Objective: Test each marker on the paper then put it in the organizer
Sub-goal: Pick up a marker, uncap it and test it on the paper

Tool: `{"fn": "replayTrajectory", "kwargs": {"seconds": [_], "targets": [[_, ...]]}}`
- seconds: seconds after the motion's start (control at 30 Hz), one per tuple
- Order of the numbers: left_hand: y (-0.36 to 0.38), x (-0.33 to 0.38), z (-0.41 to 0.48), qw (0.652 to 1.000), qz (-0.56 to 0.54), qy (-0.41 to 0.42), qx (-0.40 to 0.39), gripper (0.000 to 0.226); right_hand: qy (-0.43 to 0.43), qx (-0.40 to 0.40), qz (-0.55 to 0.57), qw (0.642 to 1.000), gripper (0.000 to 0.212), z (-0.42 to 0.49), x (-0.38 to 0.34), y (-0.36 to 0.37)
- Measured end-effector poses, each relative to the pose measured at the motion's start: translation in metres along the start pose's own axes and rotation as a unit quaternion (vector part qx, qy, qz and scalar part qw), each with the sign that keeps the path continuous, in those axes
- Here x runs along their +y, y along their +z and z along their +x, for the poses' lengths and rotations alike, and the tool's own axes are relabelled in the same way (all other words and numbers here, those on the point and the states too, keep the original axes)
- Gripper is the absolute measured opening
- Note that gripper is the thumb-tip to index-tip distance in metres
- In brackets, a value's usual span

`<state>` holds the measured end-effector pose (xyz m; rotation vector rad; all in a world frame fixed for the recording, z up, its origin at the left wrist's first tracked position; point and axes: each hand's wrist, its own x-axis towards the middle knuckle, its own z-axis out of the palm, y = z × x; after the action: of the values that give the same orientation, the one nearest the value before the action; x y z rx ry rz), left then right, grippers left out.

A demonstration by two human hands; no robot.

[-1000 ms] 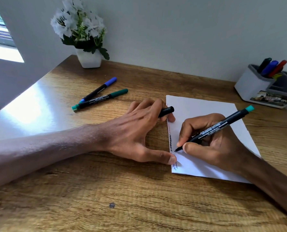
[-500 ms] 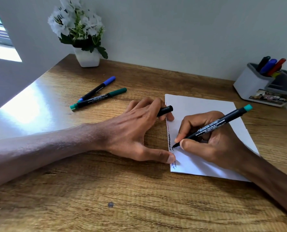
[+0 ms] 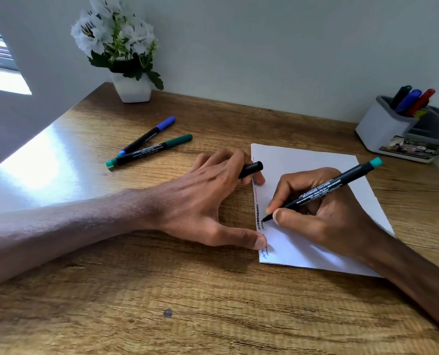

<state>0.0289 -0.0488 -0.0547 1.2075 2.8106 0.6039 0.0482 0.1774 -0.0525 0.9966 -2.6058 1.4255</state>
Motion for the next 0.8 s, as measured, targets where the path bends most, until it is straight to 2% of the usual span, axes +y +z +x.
{"fn": "replayTrajectory", "kwargs": {"seconds": [0.73,0.8], "targets": [[-0.0003,0.0000,0.0007,1.000,0.002,0.000,-0.003,0.086,0.030,0.021,0.029,0.999,0.006,0.0007,-0.0016,0.0002],[-0.0005,0.0001,0.0006,1.000,0.006,0.001,-0.002,0.085,0.037,0.022,0.027,0.999,0.013,0.0007,-0.0004,-0.0005]]}}
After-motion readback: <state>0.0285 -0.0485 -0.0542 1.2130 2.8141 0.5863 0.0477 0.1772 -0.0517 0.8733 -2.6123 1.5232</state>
